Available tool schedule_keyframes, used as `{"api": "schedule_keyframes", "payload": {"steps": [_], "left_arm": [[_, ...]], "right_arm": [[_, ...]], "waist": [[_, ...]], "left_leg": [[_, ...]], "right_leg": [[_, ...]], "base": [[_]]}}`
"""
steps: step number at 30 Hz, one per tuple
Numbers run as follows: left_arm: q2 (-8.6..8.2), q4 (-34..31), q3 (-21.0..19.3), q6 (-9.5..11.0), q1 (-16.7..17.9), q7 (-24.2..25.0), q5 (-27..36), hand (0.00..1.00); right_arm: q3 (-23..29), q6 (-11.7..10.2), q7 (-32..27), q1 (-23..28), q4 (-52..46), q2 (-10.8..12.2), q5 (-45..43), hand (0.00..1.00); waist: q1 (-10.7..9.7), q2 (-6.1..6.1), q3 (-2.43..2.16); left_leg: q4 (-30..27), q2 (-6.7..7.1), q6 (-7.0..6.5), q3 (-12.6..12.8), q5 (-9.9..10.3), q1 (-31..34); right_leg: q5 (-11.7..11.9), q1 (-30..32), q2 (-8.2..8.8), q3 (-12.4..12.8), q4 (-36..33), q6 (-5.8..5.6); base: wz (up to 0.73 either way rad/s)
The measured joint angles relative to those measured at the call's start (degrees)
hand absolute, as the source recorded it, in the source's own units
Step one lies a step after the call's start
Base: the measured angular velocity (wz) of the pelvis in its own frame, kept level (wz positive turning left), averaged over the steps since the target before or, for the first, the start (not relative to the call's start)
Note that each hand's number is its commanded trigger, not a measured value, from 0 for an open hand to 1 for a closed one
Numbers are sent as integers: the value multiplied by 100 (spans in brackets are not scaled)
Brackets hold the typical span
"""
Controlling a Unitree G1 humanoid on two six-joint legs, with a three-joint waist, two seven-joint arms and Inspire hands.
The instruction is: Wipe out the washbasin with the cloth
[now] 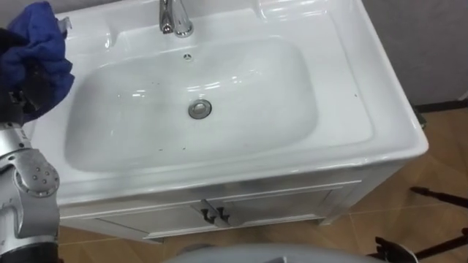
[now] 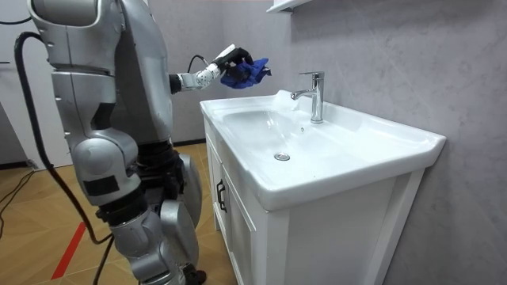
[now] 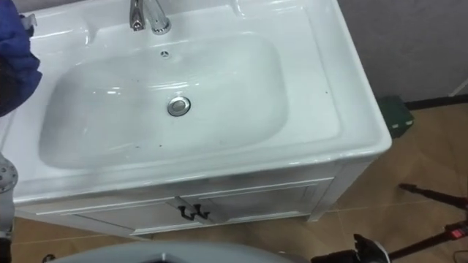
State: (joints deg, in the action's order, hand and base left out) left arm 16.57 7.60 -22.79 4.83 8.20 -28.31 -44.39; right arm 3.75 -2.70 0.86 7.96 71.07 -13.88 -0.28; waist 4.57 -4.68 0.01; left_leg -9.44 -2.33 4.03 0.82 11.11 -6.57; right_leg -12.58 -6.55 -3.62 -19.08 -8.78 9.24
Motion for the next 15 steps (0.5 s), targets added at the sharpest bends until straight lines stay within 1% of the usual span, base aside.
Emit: {"api": "schedule_keyframes", "payload": {"steps": [3, 5, 15], "left_arm": [[0, 166, 0, -100, 0, 0, -7, 100], [0, 201, 0, -122, 0, 0, -11, 100], [0, 203, -2, -154, -1, -14, -25, 100]], "right_arm": [[-2, 92, -40, 22, 14, 5, -1, 0], [-4, 100, -78, 42, 23, 4, 0, 0], [-6, 141, -154, 158, 16, 3, 7, 0]], "waist": [[-92, -15, 5], [-120, -16, 7], [-101, -32, 8]], "left_leg": [[1, 1, 0, 4, 0, -6], [0, 0, 0, 5, 0, -8], [-6, -2, 0, 48, 0, -10]], "right_leg": [[0, -26, 1, 5, -6, 0], [0, -26, 1, 10, -10, 0], [-2, 9, 0, 43, -13, -3]], "base": [[-1], [0], [0]]}}
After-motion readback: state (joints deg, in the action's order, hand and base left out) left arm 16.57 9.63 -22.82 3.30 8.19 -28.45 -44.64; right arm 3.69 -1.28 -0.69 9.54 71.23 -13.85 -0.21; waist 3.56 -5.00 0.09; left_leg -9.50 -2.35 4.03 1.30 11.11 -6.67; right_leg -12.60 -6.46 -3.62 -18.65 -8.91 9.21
